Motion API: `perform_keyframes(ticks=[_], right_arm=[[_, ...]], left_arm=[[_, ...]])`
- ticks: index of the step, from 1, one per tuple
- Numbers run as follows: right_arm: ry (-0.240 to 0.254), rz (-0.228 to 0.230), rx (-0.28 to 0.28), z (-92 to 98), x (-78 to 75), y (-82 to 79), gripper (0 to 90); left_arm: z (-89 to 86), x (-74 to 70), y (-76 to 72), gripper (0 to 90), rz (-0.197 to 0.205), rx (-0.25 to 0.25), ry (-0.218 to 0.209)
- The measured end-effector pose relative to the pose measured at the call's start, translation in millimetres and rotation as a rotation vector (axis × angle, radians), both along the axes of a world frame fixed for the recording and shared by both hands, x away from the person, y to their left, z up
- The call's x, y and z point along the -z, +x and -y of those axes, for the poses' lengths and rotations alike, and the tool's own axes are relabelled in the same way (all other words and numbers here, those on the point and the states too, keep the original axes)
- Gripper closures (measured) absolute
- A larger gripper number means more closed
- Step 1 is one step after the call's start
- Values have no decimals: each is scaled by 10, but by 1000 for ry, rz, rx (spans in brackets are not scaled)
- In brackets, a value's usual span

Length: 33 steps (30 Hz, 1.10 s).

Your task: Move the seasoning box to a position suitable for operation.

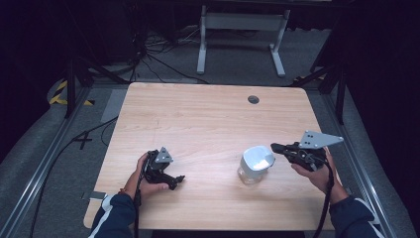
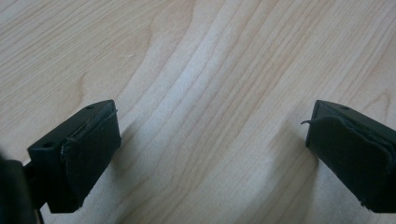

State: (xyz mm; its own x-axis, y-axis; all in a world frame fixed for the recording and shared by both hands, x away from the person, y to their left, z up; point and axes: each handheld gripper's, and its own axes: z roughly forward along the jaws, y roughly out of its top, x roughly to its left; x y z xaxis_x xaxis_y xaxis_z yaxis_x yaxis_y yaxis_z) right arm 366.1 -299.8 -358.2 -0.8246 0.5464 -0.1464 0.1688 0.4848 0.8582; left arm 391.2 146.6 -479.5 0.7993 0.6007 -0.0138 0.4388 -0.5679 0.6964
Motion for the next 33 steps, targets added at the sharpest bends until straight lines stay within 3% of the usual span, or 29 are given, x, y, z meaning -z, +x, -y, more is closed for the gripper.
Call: perform_keyframes(ticks=[3,15,19,23,24,27,29,31,32,33], right_arm=[[-57,-6,-9,-91,59,-3,899],[-39,-16,14,-24,102,30,900],[-34,-10,20,-12,112,31,900],[-31,-12,40,13,116,37,900],[-32,-11,43,17,122,40,900],[-41,-18,50,37,143,52,900],[-46,-20,49,38,158,58,900],[-44,-14,48,34,154,50,900],[-44,-14,48,34,154,50,900],[-43,-7,47,31,151,48,900]], left_arm=[[9,3,3,33,1,-8,-3],[21,-2,-1,31,-3,-21,4],[49,-38,-1,41,-18,-33,29],[69,-90,-29,239,2,-29,20],[88,-102,-34,235,10,-20,25],[174,-168,-59,346,38,-2,28],[209,-206,-68,409,47,15,5],[349,-347,-106,432,93,46,-50],[349,-347,-106,464,93,46,-50],[432,-424,-114,464,100,70,-85]])
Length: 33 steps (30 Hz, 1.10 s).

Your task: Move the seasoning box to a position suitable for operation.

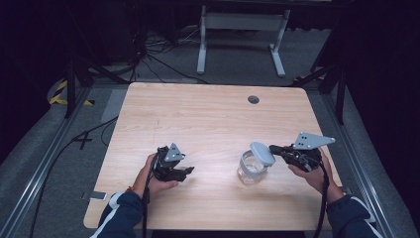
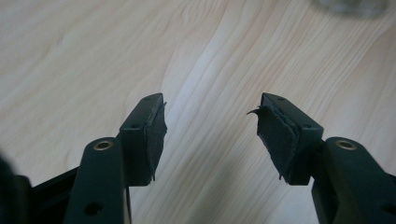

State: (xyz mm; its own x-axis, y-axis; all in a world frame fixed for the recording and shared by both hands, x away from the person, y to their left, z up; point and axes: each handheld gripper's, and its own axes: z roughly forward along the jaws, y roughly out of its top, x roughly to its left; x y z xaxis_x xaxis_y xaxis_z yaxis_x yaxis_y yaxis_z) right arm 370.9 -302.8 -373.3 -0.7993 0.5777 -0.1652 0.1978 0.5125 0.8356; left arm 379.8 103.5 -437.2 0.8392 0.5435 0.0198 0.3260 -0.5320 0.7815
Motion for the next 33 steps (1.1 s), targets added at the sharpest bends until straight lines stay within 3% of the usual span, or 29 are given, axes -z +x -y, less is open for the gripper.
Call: perform_keyframes(ticks=[4,6,10,17,23,25,29,33], right_arm=[[-11,-1,-6,-14,2,-7,900],[-17,2,-4,-26,8,-12,900],[6,20,-4,-5,-21,-26,899],[4,13,-48,-76,-45,-67,900],[0,9,-37,-85,-39,-57,900],[3,11,-29,-73,-37,-44,900],[6,10,-27,-74,-36,-42,900],[6,10,-23,-70,-35,-42,900]], left_arm=[[285,-172,-18,565,27,63,-47],[430,-220,-42,588,55,92,-31],[575,-243,-43,588,56,119,-34],[663,-262,-10,621,57,140,-36],[682,-283,-1,662,65,156,-40],[702,-300,-7,718,80,194,-43],[781,-332,-24,819,87,222,-45],[858,-367,-30,838,92,243,-58]])
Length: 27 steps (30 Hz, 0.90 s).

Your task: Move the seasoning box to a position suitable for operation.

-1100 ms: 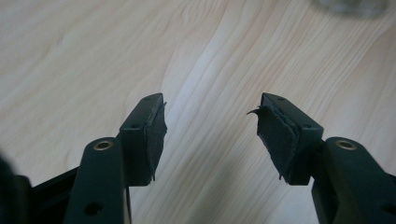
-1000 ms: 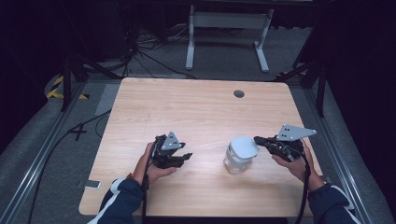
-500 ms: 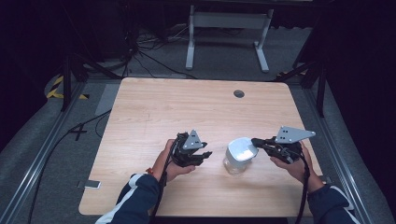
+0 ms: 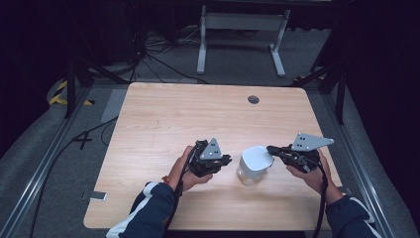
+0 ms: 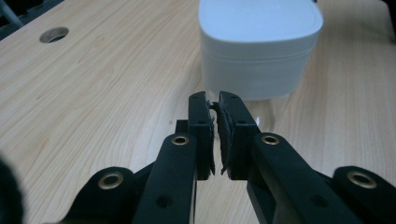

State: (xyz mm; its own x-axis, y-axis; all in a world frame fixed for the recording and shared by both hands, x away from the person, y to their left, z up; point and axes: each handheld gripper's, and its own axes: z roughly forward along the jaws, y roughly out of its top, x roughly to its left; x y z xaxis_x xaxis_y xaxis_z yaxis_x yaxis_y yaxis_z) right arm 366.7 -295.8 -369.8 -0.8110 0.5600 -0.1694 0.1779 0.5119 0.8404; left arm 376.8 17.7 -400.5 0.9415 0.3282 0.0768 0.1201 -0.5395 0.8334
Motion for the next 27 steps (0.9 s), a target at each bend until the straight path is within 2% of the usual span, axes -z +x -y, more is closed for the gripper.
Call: perform_keyframes(ticks=[3,9,13,27], right_arm=[[-10,19,1,-6,4,-13,900],[0,8,3,8,8,-11,900],[-5,24,6,9,13,-19,900],[5,19,-2,10,21,-27,900]], left_arm=[[21,3,9,816,-4,2,0],[41,4,13,816,-3,6,-1],[57,-2,6,812,1,7,-6],[133,-45,-2,799,3,23,-21]])
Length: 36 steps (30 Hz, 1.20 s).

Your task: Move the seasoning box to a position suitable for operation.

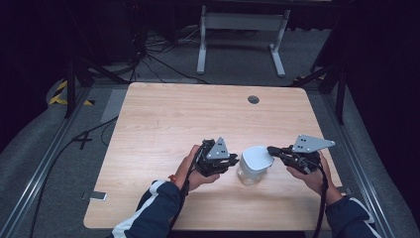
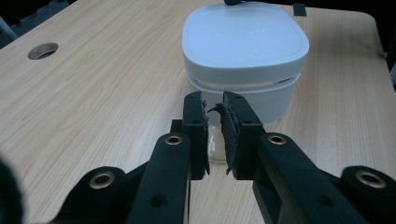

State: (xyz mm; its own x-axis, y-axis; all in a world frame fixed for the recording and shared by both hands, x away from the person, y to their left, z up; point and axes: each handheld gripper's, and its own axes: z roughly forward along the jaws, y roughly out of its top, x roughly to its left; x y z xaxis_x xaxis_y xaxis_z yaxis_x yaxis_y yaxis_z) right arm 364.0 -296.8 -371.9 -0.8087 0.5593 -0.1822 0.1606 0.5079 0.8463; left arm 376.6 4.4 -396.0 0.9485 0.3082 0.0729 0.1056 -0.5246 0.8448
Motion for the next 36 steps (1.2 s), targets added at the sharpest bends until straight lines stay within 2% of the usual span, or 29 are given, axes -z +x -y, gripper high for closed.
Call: perform_keyframes(ticks=[7,22,30,36], right_arm=[[10,-5,4,9,5,4,900],[4,-2,17,31,16,-4,900],[5,-4,16,43,20,1,900],[3,-4,18,42,21,-3,900]], left_arm=[[29,-18,-10,781,14,0,-2],[68,-52,-15,777,15,7,-16],[148,-67,-5,792,18,23,-8],[197,-95,-9,821,19,20,-18]])
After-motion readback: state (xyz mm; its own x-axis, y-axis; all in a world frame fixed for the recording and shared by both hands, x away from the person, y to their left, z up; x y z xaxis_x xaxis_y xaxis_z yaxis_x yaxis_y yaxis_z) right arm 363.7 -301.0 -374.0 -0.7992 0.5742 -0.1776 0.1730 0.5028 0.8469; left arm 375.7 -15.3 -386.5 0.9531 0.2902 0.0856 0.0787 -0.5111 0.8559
